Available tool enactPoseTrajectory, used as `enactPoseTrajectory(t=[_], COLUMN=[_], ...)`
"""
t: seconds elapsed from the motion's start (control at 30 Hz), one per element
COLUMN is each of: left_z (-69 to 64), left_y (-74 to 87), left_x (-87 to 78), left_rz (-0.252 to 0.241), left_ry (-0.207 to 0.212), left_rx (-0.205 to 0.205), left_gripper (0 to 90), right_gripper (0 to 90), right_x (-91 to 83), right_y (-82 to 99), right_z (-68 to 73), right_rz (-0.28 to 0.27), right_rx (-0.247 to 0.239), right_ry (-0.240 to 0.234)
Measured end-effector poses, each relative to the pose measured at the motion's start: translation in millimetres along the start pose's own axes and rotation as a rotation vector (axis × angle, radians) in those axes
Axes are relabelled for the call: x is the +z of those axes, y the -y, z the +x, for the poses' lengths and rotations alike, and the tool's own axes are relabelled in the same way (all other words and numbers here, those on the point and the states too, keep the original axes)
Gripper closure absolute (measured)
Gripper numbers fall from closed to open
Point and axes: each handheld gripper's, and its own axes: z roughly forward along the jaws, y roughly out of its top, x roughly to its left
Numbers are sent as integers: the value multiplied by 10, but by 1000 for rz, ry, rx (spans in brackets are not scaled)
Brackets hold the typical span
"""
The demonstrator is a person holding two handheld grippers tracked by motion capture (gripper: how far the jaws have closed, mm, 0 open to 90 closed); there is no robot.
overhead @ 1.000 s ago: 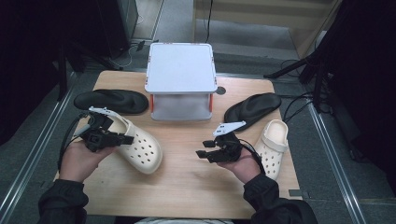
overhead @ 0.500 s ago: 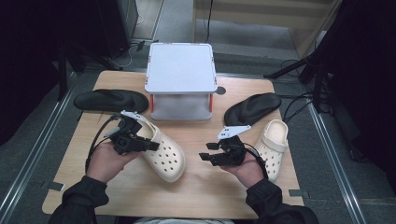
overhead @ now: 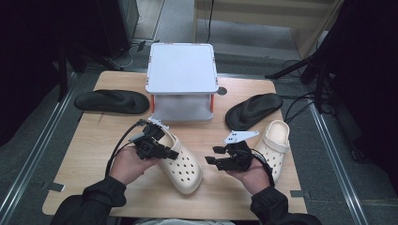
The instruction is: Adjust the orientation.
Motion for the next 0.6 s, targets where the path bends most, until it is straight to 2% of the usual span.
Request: enactPoseTrajectory(t=[0.07,0.27,0.4,0.6], left_z=[13,60,61,80], left_y=[-5,-8,-7,-17], left_x=[42,80,75,-15], left_rz=[16,17,2,-29], left_ry=[-6,4,-6,-3], left_rx=[-1,-16,-1,-6], left_gripper=[756,741,726,616], right_gripper=[486,485,483,478], right_x=[3,16,41,40], right_y=[10,23,20,14], right_z=[-5,-13,0,26], right_rz=[2,9,15,12], right_rx=[6,8,3,6], right_ry=[5,10,5,1])
